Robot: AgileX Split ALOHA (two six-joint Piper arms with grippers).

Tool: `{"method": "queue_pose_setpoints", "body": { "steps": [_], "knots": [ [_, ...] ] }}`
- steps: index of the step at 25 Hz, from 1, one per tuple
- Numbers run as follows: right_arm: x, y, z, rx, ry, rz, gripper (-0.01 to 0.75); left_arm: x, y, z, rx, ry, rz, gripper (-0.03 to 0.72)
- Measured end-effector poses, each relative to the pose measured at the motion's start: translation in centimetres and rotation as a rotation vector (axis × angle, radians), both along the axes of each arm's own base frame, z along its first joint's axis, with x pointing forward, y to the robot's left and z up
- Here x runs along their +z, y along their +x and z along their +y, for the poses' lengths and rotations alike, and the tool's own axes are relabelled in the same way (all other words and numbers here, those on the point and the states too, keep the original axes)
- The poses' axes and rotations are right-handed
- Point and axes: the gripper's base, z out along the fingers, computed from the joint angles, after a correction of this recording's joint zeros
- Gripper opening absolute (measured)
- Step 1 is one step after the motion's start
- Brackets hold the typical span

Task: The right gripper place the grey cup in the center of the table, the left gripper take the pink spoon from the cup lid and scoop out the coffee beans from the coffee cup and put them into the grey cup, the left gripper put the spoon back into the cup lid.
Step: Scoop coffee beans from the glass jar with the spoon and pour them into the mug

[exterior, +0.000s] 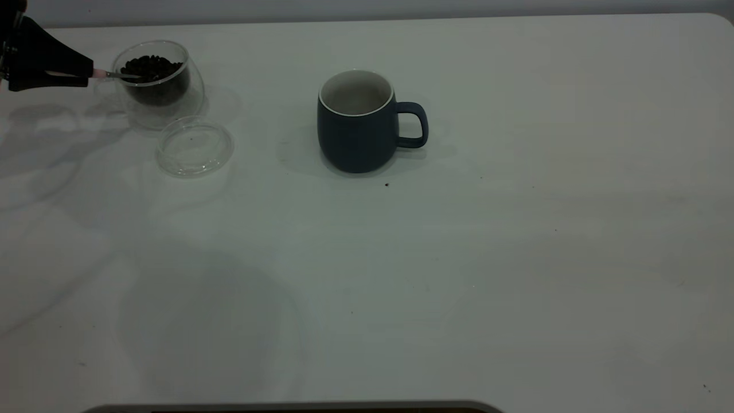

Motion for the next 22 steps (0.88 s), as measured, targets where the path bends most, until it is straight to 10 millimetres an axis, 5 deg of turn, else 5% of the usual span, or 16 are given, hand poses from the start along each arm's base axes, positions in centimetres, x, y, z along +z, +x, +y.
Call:
{"method": "queue_pose_setpoints", "body": {
  "steps": [9,22],
  "knots": [
    [0.0,0.0,0.0,0.0,0.0,0.0,0.59,0.5,-1.2,2.9,0.05,-0.084,0.017,0.121],
    [0.0,0.0,0.0,0.0,0.0,0.0,0.59,1.1,-1.3,2.8,0.053,-0.169,0.016,0.121]
  ]
}}
